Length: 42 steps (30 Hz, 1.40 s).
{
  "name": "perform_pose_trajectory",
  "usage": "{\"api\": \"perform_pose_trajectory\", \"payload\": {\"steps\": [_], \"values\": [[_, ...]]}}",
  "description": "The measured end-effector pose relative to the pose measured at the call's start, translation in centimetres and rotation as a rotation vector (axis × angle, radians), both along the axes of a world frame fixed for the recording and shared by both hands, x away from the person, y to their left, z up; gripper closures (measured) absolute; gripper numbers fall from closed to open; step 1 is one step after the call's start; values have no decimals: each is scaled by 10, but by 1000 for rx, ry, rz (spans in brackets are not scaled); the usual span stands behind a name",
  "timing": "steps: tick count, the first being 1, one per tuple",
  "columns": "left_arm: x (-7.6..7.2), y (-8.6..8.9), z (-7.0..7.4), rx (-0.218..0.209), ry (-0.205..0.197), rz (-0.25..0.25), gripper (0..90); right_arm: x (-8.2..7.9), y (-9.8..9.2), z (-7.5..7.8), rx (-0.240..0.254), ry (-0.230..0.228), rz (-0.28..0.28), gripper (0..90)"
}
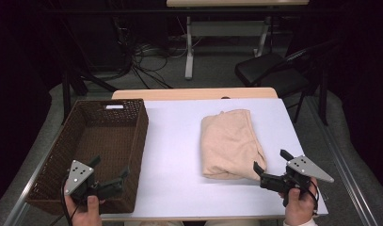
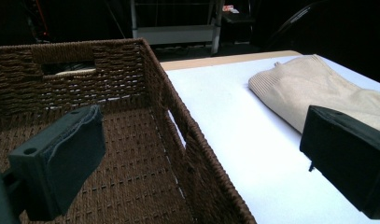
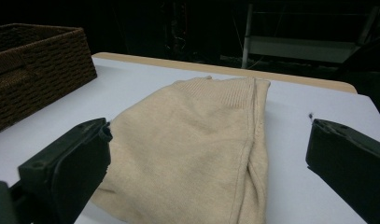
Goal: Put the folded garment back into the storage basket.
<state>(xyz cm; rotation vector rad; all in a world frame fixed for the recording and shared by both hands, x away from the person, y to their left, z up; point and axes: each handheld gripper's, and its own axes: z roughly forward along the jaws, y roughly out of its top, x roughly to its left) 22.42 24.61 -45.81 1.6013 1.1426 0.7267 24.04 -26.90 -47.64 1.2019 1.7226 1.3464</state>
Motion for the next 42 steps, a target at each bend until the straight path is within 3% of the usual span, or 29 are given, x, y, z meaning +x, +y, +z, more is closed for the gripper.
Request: {"api": "perform_pose_trajectory", "payload": {"steps": [11,15,21,24,35,39,42], "values": [[4,-8,1,16,30,11,4,2,2,-1,10,23,22,0],[5,-15,2,34,29,32,3,2,4,-1,30,44,17,0],[8,-34,7,79,33,40,3,3,7,3,7,51,-16,0],[10,-43,10,95,43,29,3,5,7,4,10,49,-22,0],[16,-90,31,63,44,-92,4,5,8,19,-32,31,-44,2],[24,-111,38,107,44,-113,4,7,8,27,-39,33,-40,20],[31,-121,42,99,43,-142,4,10,8,31,-27,48,-34,28]]}}
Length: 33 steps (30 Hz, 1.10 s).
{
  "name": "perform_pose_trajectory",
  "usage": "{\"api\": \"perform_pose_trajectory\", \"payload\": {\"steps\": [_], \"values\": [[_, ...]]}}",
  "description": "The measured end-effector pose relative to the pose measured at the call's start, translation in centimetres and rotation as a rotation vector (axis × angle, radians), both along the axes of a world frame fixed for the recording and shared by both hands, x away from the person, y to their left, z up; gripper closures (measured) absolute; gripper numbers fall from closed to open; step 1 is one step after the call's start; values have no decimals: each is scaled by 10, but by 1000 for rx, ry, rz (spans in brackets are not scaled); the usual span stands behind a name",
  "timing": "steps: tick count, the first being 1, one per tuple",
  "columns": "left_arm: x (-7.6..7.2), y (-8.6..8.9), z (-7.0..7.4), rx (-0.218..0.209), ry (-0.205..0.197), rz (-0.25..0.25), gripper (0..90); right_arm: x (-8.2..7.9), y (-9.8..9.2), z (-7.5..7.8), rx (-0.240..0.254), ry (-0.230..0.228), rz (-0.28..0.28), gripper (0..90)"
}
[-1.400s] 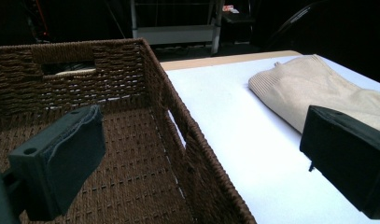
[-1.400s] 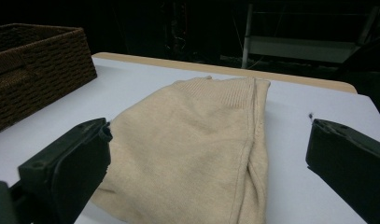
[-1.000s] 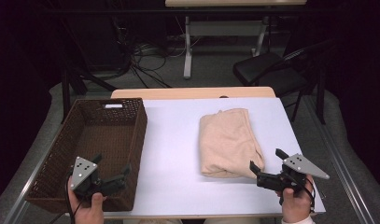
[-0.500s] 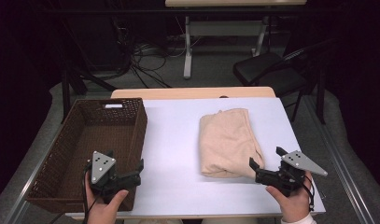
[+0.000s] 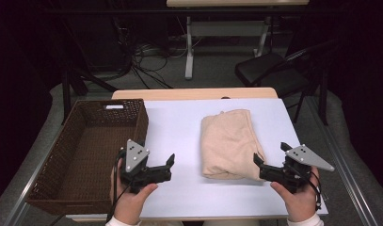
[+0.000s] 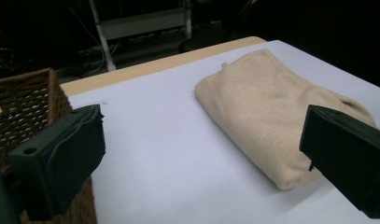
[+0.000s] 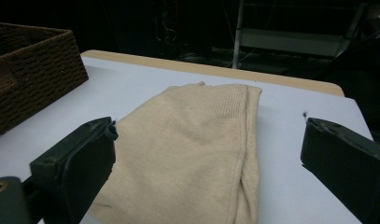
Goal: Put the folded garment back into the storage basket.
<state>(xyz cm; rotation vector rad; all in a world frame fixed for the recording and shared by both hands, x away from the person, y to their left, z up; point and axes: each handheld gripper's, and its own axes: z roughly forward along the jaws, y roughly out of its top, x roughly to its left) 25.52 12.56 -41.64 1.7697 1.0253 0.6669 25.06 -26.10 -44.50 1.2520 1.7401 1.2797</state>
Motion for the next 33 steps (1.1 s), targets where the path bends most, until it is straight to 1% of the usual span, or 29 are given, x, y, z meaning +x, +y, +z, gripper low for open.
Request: {"api": "perform_pose_trajectory", "payload": {"steps": [1,3,8,11,13,16,18,19,24,27,29,33], "values": [[2,-2,1,-13,1,-11,4,1,0,2,3,18,2,29],[7,-7,3,-28,6,-27,4,5,1,4,-2,30,-1,35],[17,-18,6,-30,15,-35,4,20,1,12,-9,38,-3,37],[23,-26,6,-43,26,-44,4,31,2,19,0,52,9,37],[27,-30,5,-35,25,-44,4,41,2,24,4,53,15,37],[33,-35,3,-44,31,-45,4,56,3,30,10,55,13,42],[36,-36,3,-49,39,-45,4,65,3,33,12,67,9,43],[38,-37,2,-44,43,-43,4,69,3,33,19,69,9,43],[44,-39,1,-48,54,-30,5,86,2,37,43,88,7,51],[47,-41,0,-50,47,-13,5,96,2,36,61,109,23,72],[49,-42,0,-52,66,-10,5,102,2,34,63,120,36,79],[53,-47,-2,-52,82,-8,6,108,4,27,51,133,29,79]]}}
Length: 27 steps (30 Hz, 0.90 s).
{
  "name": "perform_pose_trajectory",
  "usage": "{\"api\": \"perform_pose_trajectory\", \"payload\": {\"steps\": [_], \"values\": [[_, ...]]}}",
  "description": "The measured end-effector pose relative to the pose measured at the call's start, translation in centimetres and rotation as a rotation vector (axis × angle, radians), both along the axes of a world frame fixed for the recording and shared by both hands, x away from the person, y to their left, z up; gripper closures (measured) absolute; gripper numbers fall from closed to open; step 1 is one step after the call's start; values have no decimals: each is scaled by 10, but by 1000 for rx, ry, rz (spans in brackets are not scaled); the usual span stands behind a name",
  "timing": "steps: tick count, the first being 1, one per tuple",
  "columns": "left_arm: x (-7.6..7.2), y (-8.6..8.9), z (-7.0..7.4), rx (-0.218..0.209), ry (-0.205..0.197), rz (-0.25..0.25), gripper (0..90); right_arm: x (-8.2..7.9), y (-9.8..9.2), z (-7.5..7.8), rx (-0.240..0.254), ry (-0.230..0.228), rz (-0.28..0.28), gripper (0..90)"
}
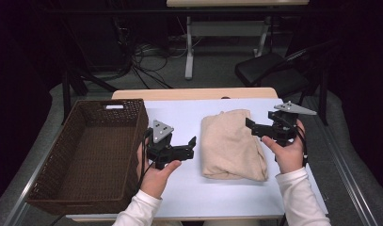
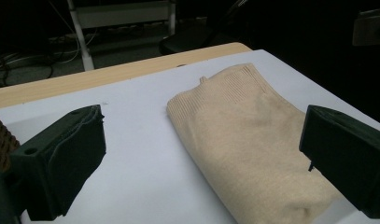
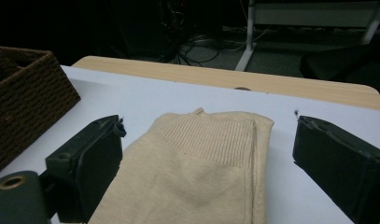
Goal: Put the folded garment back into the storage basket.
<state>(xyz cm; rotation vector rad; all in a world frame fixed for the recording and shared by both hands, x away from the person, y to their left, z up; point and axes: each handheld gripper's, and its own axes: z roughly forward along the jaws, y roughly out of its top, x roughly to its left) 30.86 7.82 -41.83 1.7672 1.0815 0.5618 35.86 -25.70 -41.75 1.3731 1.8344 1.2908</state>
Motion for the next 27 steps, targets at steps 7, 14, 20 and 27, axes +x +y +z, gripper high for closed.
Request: {"api": "perform_pose_trajectory", "payload": {"steps": [7,14,20,27], "values": [[14,-14,-5,3,53,10,5,3,-5,-10,14,19,-12,87],[31,-30,-10,-17,116,-4,6,5,-14,-18,28,33,-38,87],[46,-41,-15,-15,128,10,6,6,-19,-24,35,43,-57,87],[63,-51,-29,1,166,22,5,8,-24,-33,38,66,-60,87]]}}
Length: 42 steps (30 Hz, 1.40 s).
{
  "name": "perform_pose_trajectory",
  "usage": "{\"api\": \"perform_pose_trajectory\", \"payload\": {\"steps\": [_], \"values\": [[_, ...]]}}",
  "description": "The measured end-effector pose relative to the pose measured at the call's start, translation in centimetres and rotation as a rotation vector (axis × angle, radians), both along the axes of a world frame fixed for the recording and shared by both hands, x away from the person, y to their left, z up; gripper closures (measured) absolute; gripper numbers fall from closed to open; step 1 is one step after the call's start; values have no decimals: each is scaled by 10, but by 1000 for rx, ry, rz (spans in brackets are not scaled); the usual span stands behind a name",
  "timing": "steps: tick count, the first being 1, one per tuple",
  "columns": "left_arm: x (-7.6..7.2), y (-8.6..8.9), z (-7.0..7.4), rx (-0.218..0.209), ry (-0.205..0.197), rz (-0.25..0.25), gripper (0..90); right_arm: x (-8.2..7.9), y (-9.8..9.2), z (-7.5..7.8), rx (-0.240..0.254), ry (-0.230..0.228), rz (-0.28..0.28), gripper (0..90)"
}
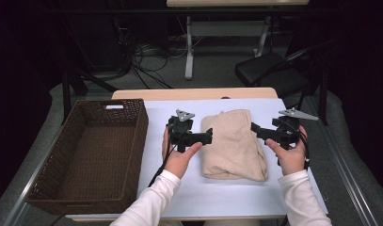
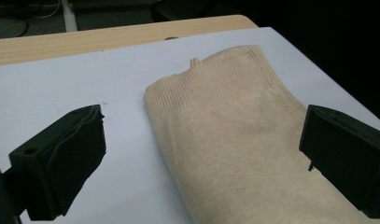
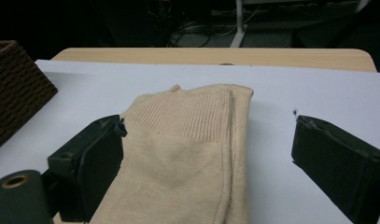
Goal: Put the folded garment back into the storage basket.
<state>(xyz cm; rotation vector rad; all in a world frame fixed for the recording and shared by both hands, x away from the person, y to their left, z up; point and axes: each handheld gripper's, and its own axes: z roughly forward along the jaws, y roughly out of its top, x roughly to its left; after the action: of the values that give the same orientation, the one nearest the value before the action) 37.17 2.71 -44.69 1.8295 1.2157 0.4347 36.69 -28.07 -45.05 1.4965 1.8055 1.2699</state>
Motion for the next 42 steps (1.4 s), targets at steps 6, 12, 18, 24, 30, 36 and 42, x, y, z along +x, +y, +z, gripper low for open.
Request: {"api": "perform_pose_trajectory", "payload": {"steps": [6,12,18,24,30,36,42], "values": [[11,-5,-10,11,29,12,5,1,-2,-5,-8,10,-11,87],[21,-6,-19,-1,77,25,6,2,-2,-9,-15,24,-16,88],[30,-10,-29,-6,132,32,7,5,-1,-16,-21,48,-19,94],[38,-12,-39,-33,210,42,19,10,-3,-26,-22,79,-25,95],[45,-13,-48,-65,281,59,35,15,-7,-38,-17,113,-44,102],[51,-13,-56,-95,321,86,47,17,-9,-44,-21,123,-55,110],[54,-17,-68,-78,305,117,163,17,-8,-48,-30,111,-65,133]]}}
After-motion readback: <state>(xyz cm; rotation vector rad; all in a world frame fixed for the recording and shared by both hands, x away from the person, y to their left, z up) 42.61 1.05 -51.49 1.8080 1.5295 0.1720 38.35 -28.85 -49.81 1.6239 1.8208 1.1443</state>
